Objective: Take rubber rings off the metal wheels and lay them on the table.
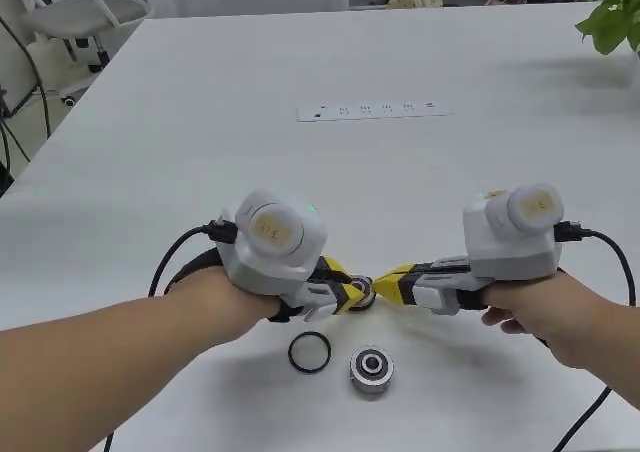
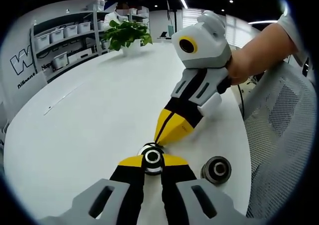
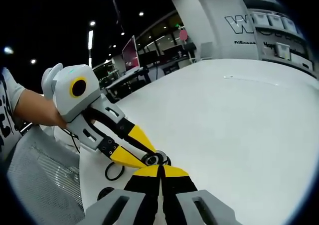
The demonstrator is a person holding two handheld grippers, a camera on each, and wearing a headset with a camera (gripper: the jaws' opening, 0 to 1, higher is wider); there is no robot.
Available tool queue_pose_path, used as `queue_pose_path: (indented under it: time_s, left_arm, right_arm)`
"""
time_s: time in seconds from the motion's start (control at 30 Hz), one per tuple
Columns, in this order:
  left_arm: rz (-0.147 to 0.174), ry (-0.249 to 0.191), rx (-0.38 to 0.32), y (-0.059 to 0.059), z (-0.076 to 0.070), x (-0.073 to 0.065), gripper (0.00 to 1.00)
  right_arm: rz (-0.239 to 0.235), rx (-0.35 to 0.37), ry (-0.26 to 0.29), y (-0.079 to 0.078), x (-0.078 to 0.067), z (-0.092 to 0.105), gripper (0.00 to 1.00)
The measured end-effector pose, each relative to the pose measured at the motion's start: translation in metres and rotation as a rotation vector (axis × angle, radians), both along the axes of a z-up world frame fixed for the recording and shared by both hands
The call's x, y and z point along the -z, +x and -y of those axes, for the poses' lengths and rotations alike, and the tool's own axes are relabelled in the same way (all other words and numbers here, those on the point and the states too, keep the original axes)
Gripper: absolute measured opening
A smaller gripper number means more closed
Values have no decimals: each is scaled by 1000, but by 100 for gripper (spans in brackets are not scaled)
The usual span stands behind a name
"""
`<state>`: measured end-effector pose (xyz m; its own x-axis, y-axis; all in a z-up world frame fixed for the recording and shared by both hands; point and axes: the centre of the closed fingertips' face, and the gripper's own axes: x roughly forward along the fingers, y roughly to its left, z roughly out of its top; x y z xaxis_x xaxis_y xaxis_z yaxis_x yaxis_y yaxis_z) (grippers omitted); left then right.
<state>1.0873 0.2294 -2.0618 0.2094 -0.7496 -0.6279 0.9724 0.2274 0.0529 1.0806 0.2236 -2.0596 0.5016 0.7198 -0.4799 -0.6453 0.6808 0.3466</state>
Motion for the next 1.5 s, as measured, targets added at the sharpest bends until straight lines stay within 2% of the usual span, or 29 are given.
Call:
queue_pose_path:
  time_s: [0.2,0.23,0.3,0.33,0.53,0.6,0.7,0.9,1.2,1.5]
  left_arm:
    - [-2,-1,3,0,0,0,7]
    - [-2,-1,3,0,0,0,7]
    - [-3,0,2,0,-1,0,7]
    - [-2,-2,1,0,0,1,7]
    - [4,-16,0,0,0,0,7]
    - [1,-18,1,0,0,0,7]
    - [-20,-22,0,1,0,-1,8]
    - [-21,-6,22,-2,0,-1,12]
    - [-34,-31,50,-12,-7,-12,22]
    - [-25,-90,40,-16,-18,-34,31]
  right_arm:
    - [14,-28,10,-3,-4,-13,0]
    - [24,-70,37,-6,-8,-18,0]
    - [43,-44,28,-1,-11,-17,0]
    - [61,-59,-1,-2,-9,-16,0]
    - [50,-41,-9,0,0,-6,0]
    - [47,-24,0,2,-1,-2,0]
    - [45,-6,12,4,-5,-2,0]
    - [42,-11,13,1,-7,-7,0]
    - [43,-16,28,-1,-13,-8,0]
    - [53,-23,57,-3,-25,-15,0]
